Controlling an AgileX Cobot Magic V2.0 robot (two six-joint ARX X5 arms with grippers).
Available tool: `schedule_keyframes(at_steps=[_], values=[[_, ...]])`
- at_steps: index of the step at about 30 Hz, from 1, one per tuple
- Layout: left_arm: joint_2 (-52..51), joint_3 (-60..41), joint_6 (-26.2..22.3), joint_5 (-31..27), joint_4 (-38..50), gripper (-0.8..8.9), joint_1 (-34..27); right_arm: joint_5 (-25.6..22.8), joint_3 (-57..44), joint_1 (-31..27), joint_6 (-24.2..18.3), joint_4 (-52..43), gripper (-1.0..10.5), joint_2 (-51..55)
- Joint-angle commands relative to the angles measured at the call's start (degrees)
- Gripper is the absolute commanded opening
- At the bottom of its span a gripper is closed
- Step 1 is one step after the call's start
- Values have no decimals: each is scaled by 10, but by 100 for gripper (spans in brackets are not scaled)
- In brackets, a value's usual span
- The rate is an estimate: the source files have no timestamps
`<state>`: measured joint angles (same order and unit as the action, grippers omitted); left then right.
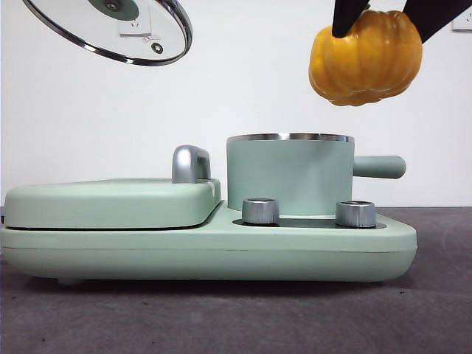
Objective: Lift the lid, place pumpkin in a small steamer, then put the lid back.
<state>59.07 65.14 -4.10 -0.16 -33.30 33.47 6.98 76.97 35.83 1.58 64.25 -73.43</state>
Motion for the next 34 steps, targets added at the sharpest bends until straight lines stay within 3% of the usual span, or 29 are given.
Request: schedule_keyframes(at_steps=[1, 17, 34], values=[[1, 17, -8, -2, 16, 10, 2, -2, 56, -13, -32, 7, 363, -56], [2, 17, -6, -2, 16, 10, 2, 0, 299, -55, -61, 21, 364, -291], [2, 17, 3, -2, 16, 10, 2, -6, 318, -75, -68, -13, 364, -412]])
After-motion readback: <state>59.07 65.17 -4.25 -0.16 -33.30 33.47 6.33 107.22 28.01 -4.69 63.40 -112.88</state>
